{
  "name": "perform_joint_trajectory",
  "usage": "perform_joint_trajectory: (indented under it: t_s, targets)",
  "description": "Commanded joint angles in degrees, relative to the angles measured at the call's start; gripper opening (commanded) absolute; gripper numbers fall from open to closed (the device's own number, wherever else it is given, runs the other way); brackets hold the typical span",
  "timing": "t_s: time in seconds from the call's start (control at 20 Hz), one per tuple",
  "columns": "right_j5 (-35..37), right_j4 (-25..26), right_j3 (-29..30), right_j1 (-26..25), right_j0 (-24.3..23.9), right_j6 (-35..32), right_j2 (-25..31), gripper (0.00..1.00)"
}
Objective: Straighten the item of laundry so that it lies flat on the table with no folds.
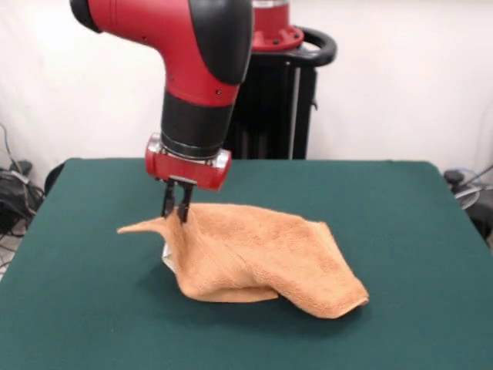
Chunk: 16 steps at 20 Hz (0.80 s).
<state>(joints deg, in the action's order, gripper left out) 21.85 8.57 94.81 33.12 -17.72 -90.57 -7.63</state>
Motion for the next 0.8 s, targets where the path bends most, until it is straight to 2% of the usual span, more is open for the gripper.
perform_joint_trajectory:
  t_s: [0.05,0.25,0.5,0.7,0.8]
  targets:
    - [-4.14,0.36,10.38,2.29,2.09,-13.34,-1.39,0.0]
    - [0.73,-3.88,16.26,9.24,12.41,-20.25,-7.5,0.0]
    - [12.96,-10.67,20.45,16.68,20.65,-24.89,-9.37,0.0]
    - [20.06,-14.42,20.12,19.21,27.77,-29.95,-11.82,0.0]
    - [21.37,-16.18,19.98,19.46,30.17,-31.82,-11.93,0.0]
